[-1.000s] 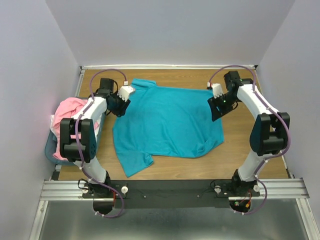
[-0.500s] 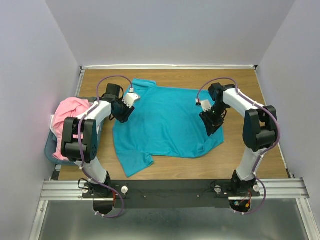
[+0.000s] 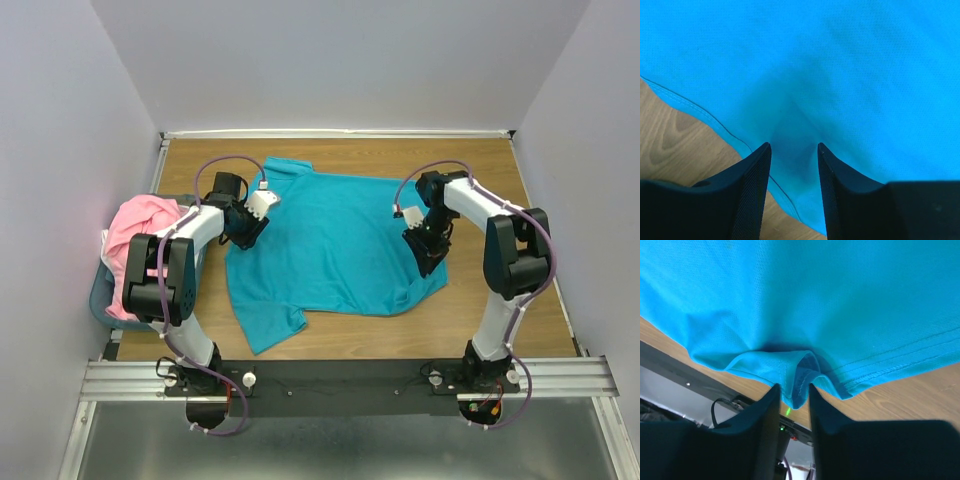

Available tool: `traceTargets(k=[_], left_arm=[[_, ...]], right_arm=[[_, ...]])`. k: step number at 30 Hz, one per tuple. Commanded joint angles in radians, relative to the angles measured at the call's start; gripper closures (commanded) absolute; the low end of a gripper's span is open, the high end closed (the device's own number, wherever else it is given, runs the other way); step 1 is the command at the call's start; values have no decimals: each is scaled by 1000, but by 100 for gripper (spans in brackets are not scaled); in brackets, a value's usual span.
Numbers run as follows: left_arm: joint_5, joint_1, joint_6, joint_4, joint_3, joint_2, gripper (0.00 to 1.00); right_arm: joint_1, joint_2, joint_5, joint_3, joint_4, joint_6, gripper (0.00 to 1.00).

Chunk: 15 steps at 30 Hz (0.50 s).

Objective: Fold and stack the t-shirts
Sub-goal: Flatten the tshirt out

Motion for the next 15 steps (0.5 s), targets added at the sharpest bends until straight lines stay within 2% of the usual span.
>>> traceTargets(k=[1, 3, 4, 6, 9, 15], left_arm=[[-21, -7, 4, 27, -5, 10, 50], [-18, -7, 2, 28, -8, 10, 50], [-16, -7, 2, 30, -10, 11, 50], [-16, -7, 2, 36, -16, 13, 50], [-19, -7, 2, 42, -22, 19, 50], [-24, -7, 4, 45, -33, 16, 50]], right_arm=[[4, 23, 13, -15, -61, -15, 70], [4, 12, 16, -10, -89, -21, 78], [4, -5, 18, -9, -99, -29, 88], [4, -25, 27, -6, -136, -40, 99], [4, -78, 44, -25, -179, -55, 99], [15, -218, 163, -226, -181, -84, 100]])
